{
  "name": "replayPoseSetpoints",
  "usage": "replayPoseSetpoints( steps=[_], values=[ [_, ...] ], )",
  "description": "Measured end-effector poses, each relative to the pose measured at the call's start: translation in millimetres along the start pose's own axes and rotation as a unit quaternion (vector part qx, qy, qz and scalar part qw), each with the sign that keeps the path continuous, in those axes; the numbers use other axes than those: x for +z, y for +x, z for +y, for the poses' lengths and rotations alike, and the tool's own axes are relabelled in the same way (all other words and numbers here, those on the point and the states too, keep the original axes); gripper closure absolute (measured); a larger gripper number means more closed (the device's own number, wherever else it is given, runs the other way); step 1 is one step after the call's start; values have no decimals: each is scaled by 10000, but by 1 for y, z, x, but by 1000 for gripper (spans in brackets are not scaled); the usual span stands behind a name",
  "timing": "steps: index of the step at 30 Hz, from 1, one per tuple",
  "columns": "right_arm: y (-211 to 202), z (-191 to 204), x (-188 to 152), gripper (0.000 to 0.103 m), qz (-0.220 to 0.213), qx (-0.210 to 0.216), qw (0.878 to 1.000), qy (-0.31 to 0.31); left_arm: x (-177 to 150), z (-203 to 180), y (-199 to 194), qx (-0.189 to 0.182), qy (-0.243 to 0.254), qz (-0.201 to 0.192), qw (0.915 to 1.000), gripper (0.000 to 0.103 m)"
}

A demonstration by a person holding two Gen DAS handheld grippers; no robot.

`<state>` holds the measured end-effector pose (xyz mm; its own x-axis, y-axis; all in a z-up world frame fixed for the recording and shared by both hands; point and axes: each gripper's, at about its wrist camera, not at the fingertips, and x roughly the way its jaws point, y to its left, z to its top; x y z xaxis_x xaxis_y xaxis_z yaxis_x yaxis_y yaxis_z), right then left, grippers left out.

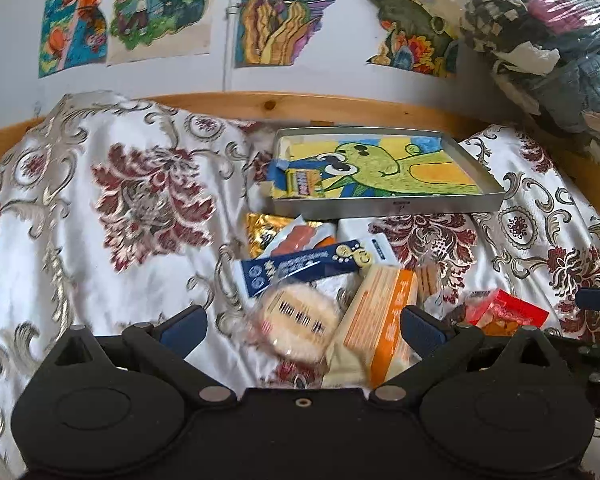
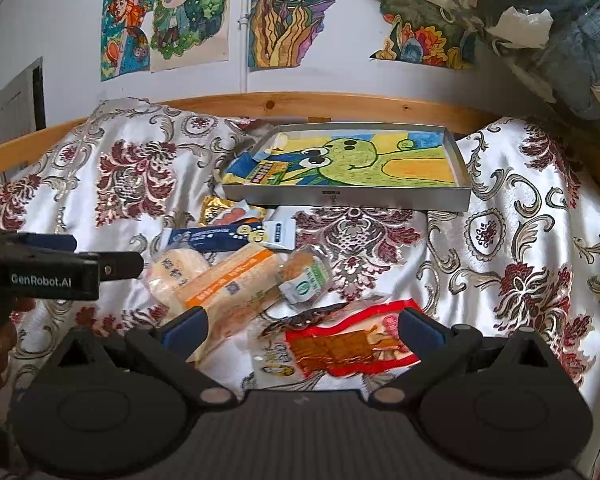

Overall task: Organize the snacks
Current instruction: 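Move right tool to red packet while left tool approaches orange-striped bread package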

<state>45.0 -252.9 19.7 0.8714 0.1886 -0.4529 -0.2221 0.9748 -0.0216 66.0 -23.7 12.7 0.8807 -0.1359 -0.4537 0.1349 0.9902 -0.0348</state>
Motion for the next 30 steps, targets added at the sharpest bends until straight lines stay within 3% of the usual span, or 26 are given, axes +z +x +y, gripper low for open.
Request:
replayPoseSetpoints(
  steps=[6, 11, 14, 17, 25, 30],
  values=[
    [10, -10, -1, 0, 74, -38, 9999, 107, 11, -11, 23, -190, 300, 78, 9993, 1],
    [13, -20, -2, 0, 13, 393, 9985, 379, 14, -16, 42, -462, 376, 281, 9978, 1],
    [19, -24, -1, 0, 204, 575, 9973, 404, 15, -18, 51, -653, 491, 366, 9960, 1],
    [24, -27, -2, 0, 417, 427, 9975, 383, 17, -19, 60, -853, 606, 432, 9936, 1],
    [37, -57, -15, 0, 826, 223, 9881, 1277, 17, -23, 82, -1165, 1036, 642, 9857, 1],
    [52, -65, -25, 1, 1011, 639, 9785, 1678, 15, -28, 93, -1292, 1121, 804, 9820, 1]
  ],
)
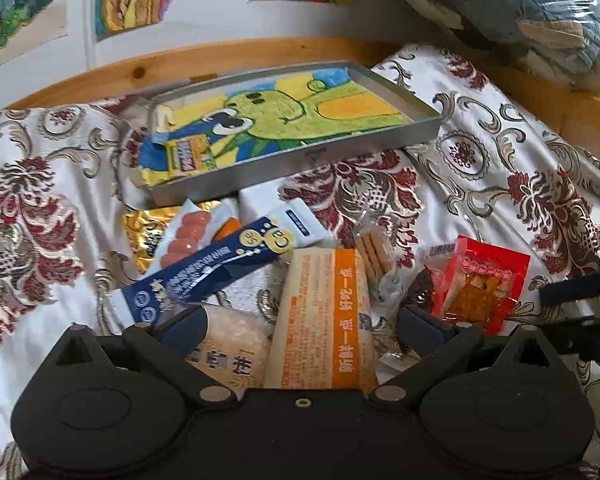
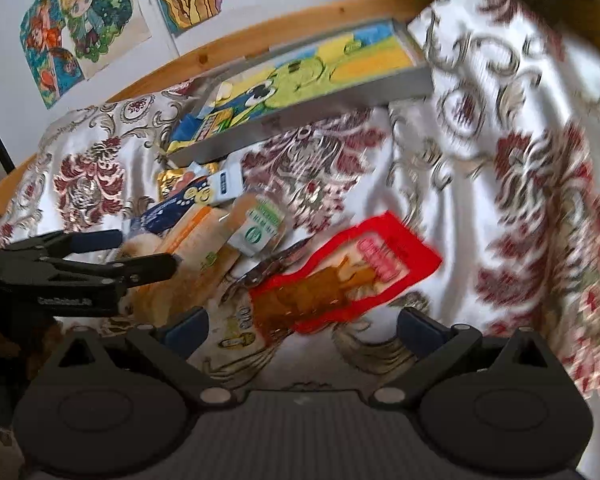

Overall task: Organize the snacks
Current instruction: 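Move right tool to red packet while left tool approaches orange-striped bread package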

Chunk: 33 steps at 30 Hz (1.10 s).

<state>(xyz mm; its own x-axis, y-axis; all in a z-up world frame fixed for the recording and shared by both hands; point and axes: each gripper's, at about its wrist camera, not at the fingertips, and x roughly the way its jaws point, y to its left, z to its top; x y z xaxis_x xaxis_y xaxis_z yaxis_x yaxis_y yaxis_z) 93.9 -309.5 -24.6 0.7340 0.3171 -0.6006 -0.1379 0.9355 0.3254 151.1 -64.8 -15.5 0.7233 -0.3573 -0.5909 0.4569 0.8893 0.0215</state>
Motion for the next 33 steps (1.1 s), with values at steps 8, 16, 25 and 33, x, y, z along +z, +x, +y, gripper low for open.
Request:
replayPoseSetpoints(
  steps=[8, 16, 25, 33],
  values=[
    [25, -9, 5, 1, -105, 425, 9988, 212, -2, -10, 14, 82, 297, 161, 9994, 1],
    [39, -19, 11, 6, -228, 874, 9951, 391, -4, -11, 20, -52, 292, 337, 9990, 6],
    [37, -8, 14, 27, -307, 1183, 9922, 229, -7, -7, 20, -359, 165, 472, 9981, 19],
    [55, -15, 14, 31, -158, 1403, 9882, 601, -3, -2, 25, -493, -19, 603, 9970, 38]
  ],
)
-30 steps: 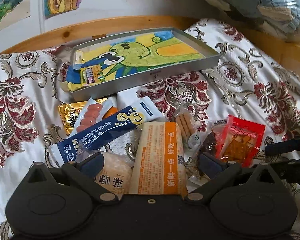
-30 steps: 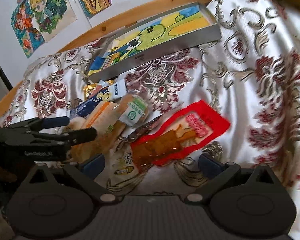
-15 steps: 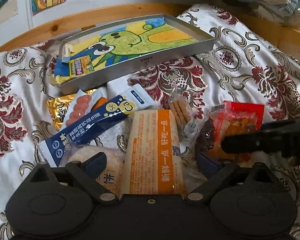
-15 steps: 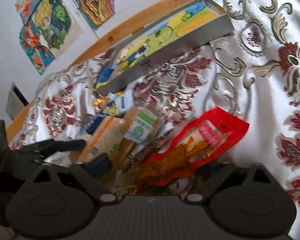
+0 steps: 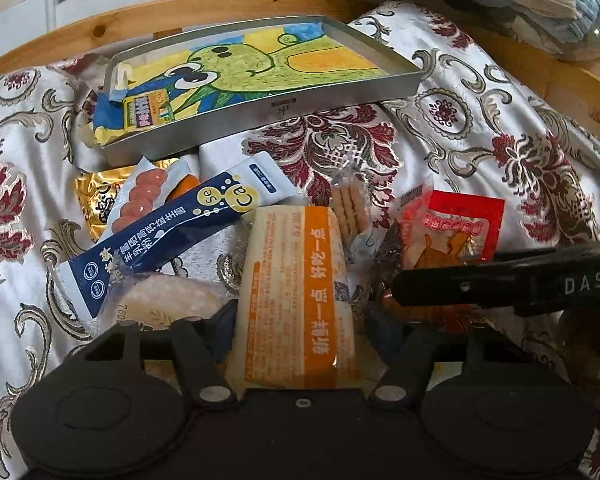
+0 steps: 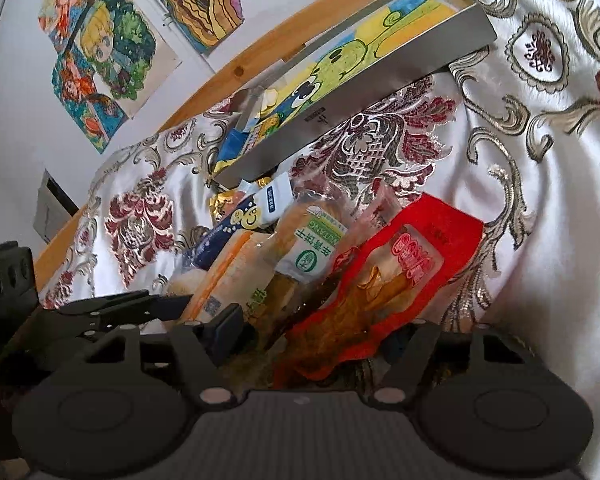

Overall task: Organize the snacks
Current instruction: 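Move right tool to red packet while left tool approaches orange-striped bread package, then close right tool on red packet while left tool grasps orange-striped bread package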

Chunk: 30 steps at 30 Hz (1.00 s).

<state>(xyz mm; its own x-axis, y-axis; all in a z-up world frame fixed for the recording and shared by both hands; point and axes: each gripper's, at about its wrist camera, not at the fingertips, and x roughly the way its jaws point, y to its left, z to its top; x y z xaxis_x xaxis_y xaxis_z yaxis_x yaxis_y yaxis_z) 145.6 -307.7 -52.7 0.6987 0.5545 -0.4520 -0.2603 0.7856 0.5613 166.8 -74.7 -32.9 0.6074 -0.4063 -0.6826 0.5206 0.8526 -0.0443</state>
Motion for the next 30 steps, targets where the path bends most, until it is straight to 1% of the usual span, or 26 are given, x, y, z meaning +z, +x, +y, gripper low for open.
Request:
replayPoseSetpoints(
  steps=[3, 6, 9, 11, 13, 18, 20, 22, 24, 27, 30],
  values=[
    [-1, 0, 0, 34, 43, 167, 9998, 32, 2, 7, 1, -27, -206, 58, 9998, 44],
    [-3, -1, 3, 35, 119, 522, 9986, 22, 3, 13, 1, -82, -391, 82, 9992, 44],
    [-4, 5, 4, 35, 232, 620, 9974, -273, 2, 14, 1, -55, -385, 76, 9992, 44],
    [-3, 9, 5, 36, 339, 535, 9970, -456, 3, 15, 2, -25, -366, 102, 9993, 44],
    [-3, 8, 5, 42, 409, 519, 9968, -448, 4, 15, 3, -30, -368, 127, 9992, 44],
    [-2, 2, 4, 69, 507, 310, 9974, -406, 6, 15, 7, 5, -342, 203, 9992, 44],
    [-2, 4, 3, 72, 562, 208, 9970, -489, 6, 13, 9, 24, -336, 259, 9991, 44],
    [-2, 10, 1, 72, 636, 136, 9957, -661, 7, 12, 11, 7, -340, 337, 9989, 48],
    [-4, 15, -1, 75, 676, 90, 9948, -758, 7, 9, 9, 72, -335, 336, 9988, 49],
    [-8, 21, -2, 79, 640, 7, 9943, -851, 4, 8, 4, 157, -382, 340, 9986, 51],
    [-24, 33, -7, 82, 493, -211, 9938, -970, -1, 7, -6, 250, -507, 299, 9980, 52]
  ],
)
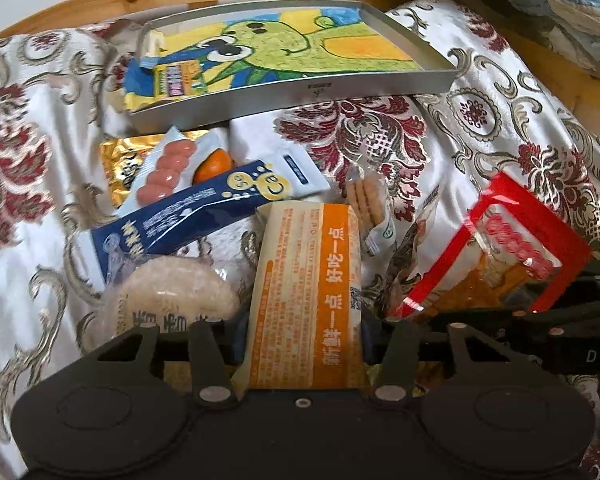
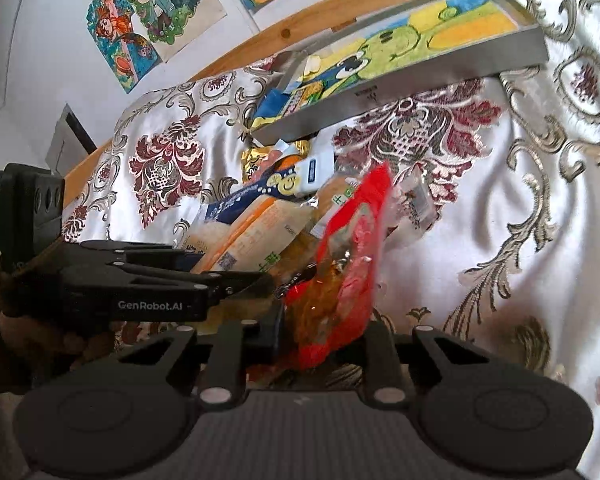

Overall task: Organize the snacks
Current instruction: 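Close right tool on red packet while left tool grasps orange-striped bread package, then carry red packet with right tool while left tool carries bread into tray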

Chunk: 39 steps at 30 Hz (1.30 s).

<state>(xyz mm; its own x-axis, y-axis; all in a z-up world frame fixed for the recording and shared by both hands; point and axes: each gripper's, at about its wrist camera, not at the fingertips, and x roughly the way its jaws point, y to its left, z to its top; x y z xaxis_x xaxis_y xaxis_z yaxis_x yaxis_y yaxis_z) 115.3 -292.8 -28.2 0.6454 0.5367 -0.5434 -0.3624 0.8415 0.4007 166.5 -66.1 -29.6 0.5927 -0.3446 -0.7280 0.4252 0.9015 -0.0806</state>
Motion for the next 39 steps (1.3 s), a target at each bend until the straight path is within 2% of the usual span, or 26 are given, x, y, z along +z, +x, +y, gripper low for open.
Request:
replayPoseSetpoints(
  steps=[5, 10, 16, 21, 27, 33, 39],
  values=[
    [-21, 15, -1, 88, -294, -298, 9990, -179, -13, 3, -21, 68, -409, -147, 9990, 52],
    [-39, 31, -1, 89, -620, -657, 9950, -414, -25, 3, -44, -108, -651, -426, 9969, 53],
    [-59, 46, 16, 89, -1107, -737, 9894, -581, -22, 5, -57, -325, -961, -770, 9919, 53],
    [-61, 47, 48, 89, -1323, -706, 9864, -675, 9, 14, -57, -246, -1128, -1046, 9878, 53],
    [-36, 43, 107, 89, -1406, -581, 9842, -902, 65, 39, -51, 31, -1323, -1495, 9799, 53],
    [7, 34, 173, 89, -1636, -325, 9824, -841, 122, 65, -27, 400, -1394, -1921, 9706, 53],
    [48, 11, 206, 89, -1701, -359, 9812, -833, 159, 86, 5, 435, -1564, -2089, 9644, 53]
  ],
)
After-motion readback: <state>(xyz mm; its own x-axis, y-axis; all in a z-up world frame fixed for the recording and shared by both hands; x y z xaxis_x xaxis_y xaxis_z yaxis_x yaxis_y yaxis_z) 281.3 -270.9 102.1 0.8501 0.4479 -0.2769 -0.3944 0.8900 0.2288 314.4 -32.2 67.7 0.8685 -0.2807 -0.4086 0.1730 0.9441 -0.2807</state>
